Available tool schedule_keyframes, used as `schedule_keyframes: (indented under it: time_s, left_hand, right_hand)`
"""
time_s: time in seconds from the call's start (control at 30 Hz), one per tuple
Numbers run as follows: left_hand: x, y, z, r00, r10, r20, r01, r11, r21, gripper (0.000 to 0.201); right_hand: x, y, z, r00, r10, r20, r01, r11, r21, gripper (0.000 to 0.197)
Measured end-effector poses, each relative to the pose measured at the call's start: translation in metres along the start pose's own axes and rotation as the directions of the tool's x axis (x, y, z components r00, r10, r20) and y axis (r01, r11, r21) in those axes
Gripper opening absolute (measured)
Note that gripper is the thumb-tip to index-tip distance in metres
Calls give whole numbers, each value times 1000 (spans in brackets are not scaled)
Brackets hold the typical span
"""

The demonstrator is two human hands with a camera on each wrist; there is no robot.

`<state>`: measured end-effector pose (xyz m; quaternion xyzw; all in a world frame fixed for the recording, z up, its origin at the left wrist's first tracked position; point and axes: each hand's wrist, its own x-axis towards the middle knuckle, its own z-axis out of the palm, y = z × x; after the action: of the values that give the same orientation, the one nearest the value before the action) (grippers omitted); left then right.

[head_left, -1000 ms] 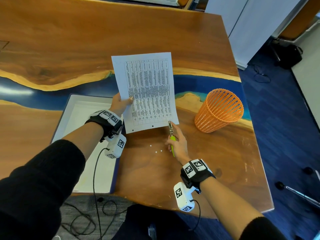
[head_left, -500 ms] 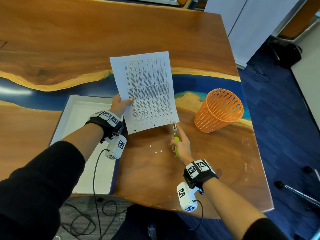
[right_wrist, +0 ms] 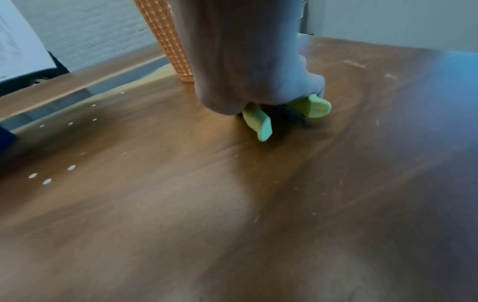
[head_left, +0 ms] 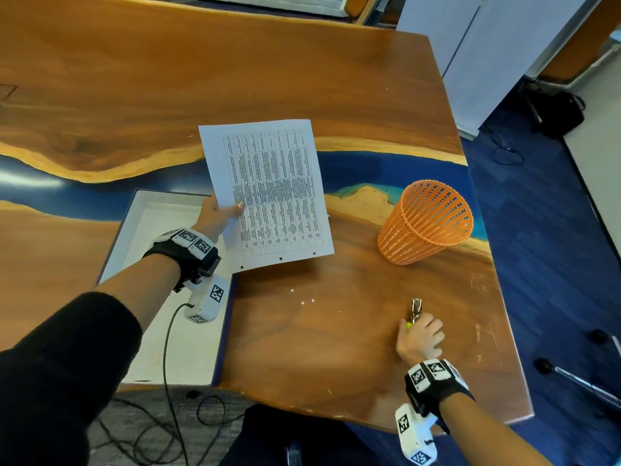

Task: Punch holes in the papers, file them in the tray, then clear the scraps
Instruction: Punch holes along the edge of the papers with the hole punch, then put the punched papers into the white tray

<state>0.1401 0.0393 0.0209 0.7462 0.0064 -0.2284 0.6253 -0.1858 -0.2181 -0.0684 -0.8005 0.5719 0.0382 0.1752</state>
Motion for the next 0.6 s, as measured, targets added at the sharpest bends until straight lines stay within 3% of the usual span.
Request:
schedule_keyframes:
  time_s: [0.17, 0.27, 0.33, 0.37, 0.43, 0.5, 0.6]
  left_hand:
    - [-2, -4, 3, 1000, 2, 21, -2, 1000, -10, 42]
    - [-2, -5, 5, 1000, -3, 30, 4, 1000, -15, 40]
    - [-1, -4, 8, 999, 0, 43, 0, 1000, -14, 40]
    - [-1, -3, 10, 999, 1, 46, -1, 1000, -12, 40]
    - [-2, 3, 14, 998, 5, 56, -4, 1000, -18, 41]
    - [-4, 10, 19, 996, 18, 83, -17, 1000, -18, 40]
    - [-10, 19, 31, 986, 62, 154, -59, 998, -20, 40]
  right_hand:
    - [0, 7, 7, 995, -34, -95, 31, 999, -33, 47]
    - [9, -14, -8, 995, 98, 34, -94, 992, -89, 49]
    - [13, -43, -24, 998, -40, 48, 38, 999, 38, 41]
    - [14, -61, -32, 981, -190, 36, 178, 960, 217, 32]
    - [13, -101, -51, 891, -453, 20, 372, 755, 541, 25]
    - [14, -141, -70, 825, -559, 79, 353, 620, 701, 39]
    - [26, -190, -88, 763, -618, 193, 194, 503, 842, 68]
